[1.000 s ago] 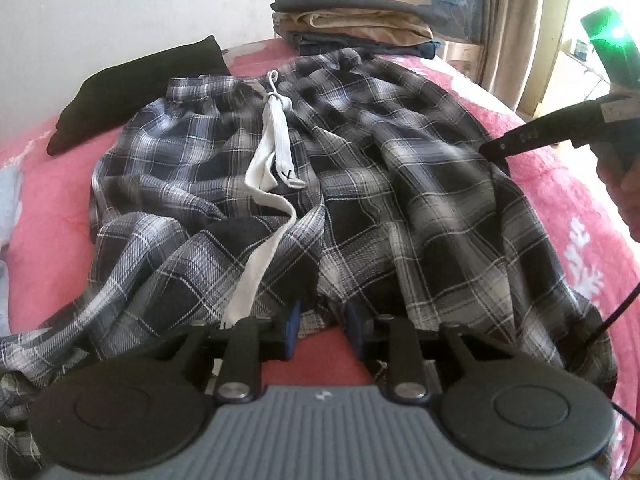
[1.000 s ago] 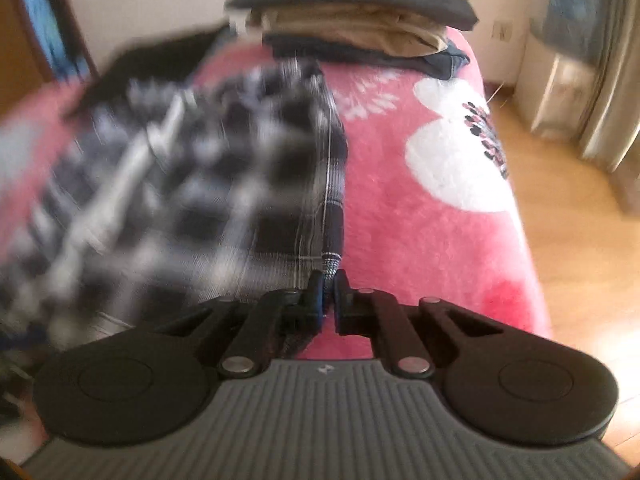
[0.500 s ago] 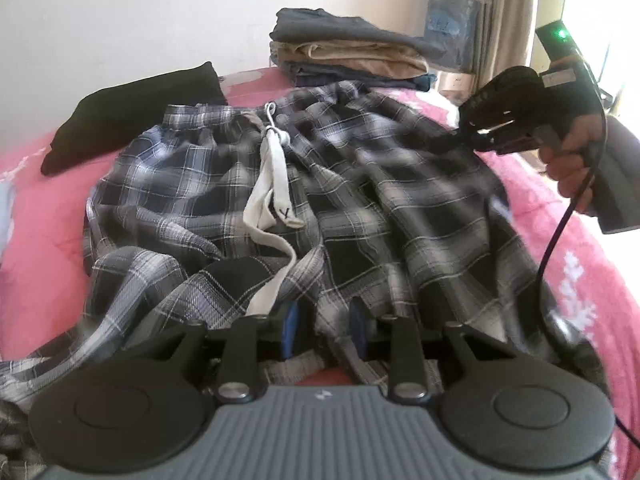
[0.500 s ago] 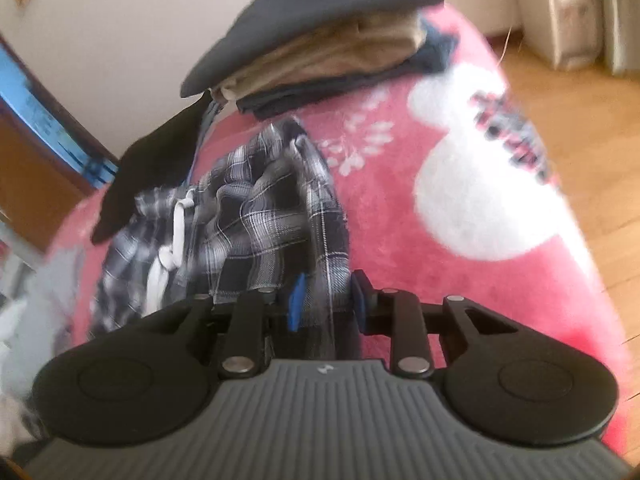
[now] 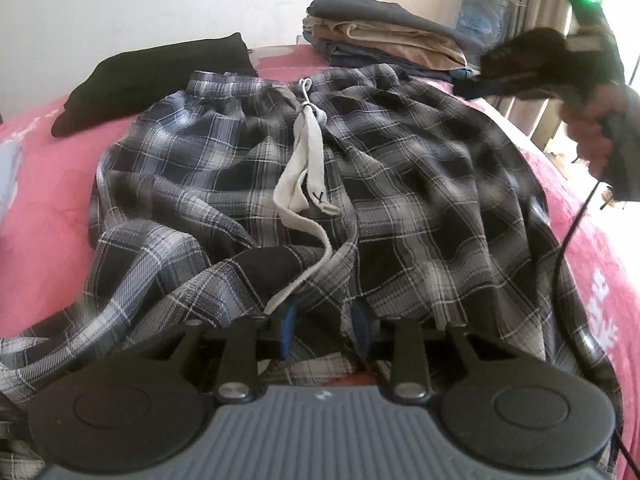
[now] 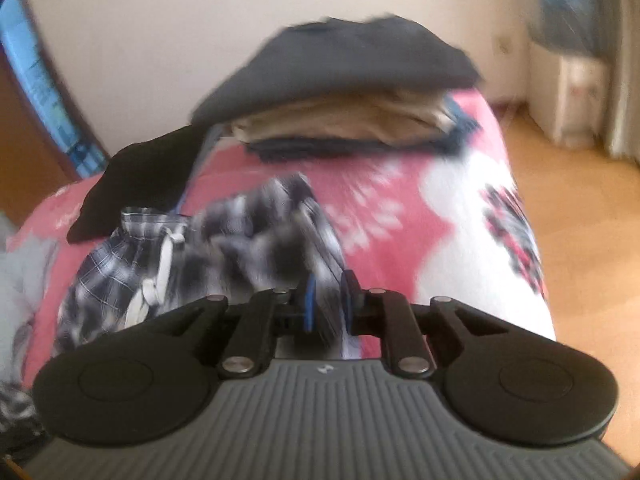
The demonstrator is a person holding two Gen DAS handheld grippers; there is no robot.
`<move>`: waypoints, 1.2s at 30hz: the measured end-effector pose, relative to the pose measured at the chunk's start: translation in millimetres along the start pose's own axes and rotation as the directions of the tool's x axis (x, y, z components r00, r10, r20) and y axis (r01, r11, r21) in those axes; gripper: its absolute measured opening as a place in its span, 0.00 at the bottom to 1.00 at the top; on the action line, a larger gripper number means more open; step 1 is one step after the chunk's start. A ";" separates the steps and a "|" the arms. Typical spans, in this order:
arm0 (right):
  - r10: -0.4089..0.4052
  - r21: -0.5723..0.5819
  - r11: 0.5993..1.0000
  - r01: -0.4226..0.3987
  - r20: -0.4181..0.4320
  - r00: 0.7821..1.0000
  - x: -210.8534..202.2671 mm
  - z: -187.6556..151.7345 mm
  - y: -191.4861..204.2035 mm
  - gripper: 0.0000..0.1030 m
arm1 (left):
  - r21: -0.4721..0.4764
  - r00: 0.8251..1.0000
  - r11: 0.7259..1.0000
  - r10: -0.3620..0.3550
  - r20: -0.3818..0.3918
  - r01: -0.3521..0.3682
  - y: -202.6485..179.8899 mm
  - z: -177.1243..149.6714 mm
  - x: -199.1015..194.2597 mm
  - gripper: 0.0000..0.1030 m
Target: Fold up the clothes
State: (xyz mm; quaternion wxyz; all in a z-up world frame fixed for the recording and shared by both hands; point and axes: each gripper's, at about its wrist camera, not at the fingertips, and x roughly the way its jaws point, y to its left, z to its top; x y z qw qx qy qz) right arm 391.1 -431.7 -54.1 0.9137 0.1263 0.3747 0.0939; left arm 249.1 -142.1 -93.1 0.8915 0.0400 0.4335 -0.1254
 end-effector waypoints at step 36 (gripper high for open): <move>0.131 -0.168 0.970 -0.177 -0.255 0.958 -173.5 -182.8 48.9 0.03 | 0.151 0.999 0.988 -0.032 0.022 0.028 -30.7 -7.7 -11.6 0.45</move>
